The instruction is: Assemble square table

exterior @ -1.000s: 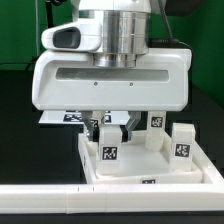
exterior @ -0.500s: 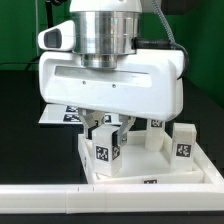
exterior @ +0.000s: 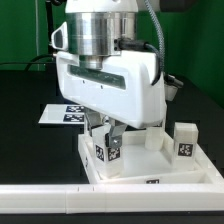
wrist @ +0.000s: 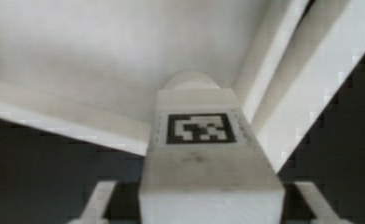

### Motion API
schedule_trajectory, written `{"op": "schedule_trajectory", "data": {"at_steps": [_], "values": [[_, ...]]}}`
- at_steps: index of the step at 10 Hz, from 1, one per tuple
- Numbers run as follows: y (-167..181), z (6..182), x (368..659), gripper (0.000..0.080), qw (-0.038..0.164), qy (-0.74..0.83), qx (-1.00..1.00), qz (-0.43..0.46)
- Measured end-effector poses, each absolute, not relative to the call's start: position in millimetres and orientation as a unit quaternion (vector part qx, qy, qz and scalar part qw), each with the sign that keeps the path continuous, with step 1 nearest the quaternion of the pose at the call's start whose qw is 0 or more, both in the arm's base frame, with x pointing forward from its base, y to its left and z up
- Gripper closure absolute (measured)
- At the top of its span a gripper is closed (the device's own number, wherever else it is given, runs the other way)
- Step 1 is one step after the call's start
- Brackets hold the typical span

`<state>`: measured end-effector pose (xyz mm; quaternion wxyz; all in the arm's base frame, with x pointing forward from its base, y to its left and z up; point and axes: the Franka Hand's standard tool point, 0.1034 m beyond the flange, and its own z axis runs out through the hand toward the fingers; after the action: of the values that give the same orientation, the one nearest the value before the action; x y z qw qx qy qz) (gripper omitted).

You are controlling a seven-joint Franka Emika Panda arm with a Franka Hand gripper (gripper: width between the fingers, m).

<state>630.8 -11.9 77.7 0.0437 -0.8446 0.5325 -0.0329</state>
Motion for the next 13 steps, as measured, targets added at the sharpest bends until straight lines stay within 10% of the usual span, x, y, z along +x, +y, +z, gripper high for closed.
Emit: {"op": "schedule_trajectory", "data": {"at_steps": [1, 4, 13], "values": [[-12, 77.6, 631, 0.0512, 0.043, 0.523, -0.85, -0.033], [-8, 75.8, 628, 0.0189, 0.041, 0.44, -0.896, -0.04], [0, 77.9, 630, 0.0151, -0.003, -0.028, -0.998, -0.052]]}}
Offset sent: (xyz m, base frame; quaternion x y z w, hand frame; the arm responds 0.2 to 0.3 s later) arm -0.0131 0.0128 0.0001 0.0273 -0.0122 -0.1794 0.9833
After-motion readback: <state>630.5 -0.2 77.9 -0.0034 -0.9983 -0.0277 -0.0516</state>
